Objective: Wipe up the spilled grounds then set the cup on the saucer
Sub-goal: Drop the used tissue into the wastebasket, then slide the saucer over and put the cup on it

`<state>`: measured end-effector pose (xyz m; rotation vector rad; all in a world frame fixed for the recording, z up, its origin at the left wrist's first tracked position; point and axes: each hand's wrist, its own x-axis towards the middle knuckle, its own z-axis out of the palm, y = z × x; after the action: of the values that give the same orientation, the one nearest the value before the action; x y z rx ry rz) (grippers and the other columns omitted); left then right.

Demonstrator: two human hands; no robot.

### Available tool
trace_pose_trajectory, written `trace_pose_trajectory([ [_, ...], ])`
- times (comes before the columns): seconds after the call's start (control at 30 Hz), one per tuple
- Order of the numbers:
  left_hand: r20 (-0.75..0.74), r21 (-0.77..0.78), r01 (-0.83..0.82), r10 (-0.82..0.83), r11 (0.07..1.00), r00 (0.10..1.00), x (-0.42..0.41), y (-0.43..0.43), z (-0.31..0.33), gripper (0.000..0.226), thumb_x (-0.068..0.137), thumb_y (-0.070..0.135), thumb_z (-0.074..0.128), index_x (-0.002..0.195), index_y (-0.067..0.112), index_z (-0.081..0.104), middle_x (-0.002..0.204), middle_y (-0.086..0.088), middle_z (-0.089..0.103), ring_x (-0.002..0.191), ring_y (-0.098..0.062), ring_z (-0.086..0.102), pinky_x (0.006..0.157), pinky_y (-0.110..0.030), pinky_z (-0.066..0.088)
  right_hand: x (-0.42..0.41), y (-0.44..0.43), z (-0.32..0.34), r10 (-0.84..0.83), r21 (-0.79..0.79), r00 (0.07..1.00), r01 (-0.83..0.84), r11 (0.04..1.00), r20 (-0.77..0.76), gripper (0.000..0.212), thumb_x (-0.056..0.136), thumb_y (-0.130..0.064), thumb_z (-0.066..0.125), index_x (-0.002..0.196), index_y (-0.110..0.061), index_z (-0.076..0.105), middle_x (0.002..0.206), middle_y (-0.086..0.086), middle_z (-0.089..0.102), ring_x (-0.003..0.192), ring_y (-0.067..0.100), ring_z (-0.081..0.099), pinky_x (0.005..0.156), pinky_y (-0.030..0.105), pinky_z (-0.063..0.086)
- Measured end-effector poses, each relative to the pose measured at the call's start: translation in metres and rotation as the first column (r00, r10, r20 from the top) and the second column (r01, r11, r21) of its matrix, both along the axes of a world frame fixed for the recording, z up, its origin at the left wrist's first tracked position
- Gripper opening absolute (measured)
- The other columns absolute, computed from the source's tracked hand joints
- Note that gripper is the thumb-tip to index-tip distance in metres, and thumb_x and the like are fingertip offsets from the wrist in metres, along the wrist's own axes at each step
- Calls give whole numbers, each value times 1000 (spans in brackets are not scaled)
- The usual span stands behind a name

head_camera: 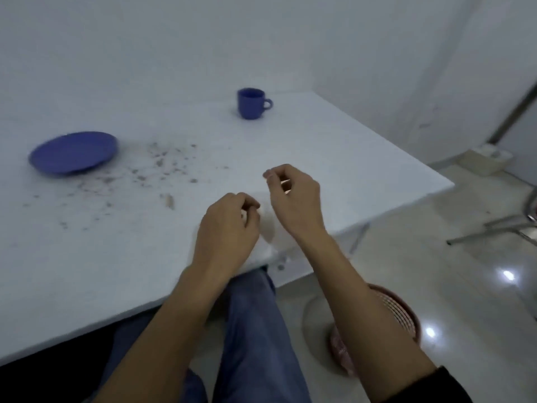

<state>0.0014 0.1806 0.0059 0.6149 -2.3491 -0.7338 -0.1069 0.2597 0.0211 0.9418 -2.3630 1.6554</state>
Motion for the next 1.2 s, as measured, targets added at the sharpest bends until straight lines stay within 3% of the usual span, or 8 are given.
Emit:
trace_pose_trajectory([
  [0.2,135,-157,-340,361,927,923,77,-101,-2,18,88,25,56,102,21,68,106,0,66,94,-19,57,82,-34,49,44,-132,-6,394,316,913,-345,884,-105,18,89,-21,53,97,-16,69,101,2,71,90,17,63,85,37,53],
  [0.33,143,-148,-457,477,877,867,103,-133,-9,15,84,20,60,97,22,67,104,-1,64,93,-21,55,80,-35,48,67,-184,-11,499,509,844,-347,788,-198,24,89,-22,50,105,-18,67,112,2,68,103,22,59,95,41,44],
  [0.57,81,-129,-443,455,887,887,103,-149,-17,13,82,19,60,93,18,66,94,-1,64,83,-20,54,72,-35,49,73,-201,-25,493,505,825,-312,805,-276,22,89,-22,47,105,-22,62,111,-5,63,105,15,54,94,34,40],
  [0.7,190,221,-538,505,814,842,94,-176,11,36,90,29,57,123,20,51,93,1,67,79,-13,58,76,-26,48,74,-202,-26,509,504,811,-322,801,-290,23,90,-22,46,108,-23,61,111,-6,62,106,13,54,96,33,40],
  [0.77,164,508,-546,548,666,820,89,-197,24,55,92,31,55,139,17,31,93,-4,66,74,-17,66,72,-33,56,73,-201,-26,513,499,809,-331,801,-287,23,91,-22,46,108,-23,62,111,-6,62,107,14,54,97,34,41],
  [0.87,18,849,-342,623,403,782,84,-231,34,64,95,26,51,146,20,13,99,-14,65,71,-27,71,59,-34,60,71,-200,-26,519,494,809,-344,798,-276,24,91,-21,47,110,-22,63,115,-6,62,111,14,53,100,35,38],
  [1.0,-10,897,-288,667,335,745,77,-262,31,54,97,16,44,145,17,18,99,-21,67,69,-30,73,56,-35,60,69,-200,-26,528,495,809,-358,792,-259,25,91,-22,48,111,-22,63,119,-5,61,114,15,52,102,36,37],
  [1.2,-108,900,-213,666,382,738,72,-270,25,47,96,0,39,141,12,32,110,-24,64,70,-26,73,53,-30,59,71,-200,-25,536,511,802,-356,782,-262,26,91,-22,47,113,-20,62,121,-3,61,117,16,51,104,36,34],
])
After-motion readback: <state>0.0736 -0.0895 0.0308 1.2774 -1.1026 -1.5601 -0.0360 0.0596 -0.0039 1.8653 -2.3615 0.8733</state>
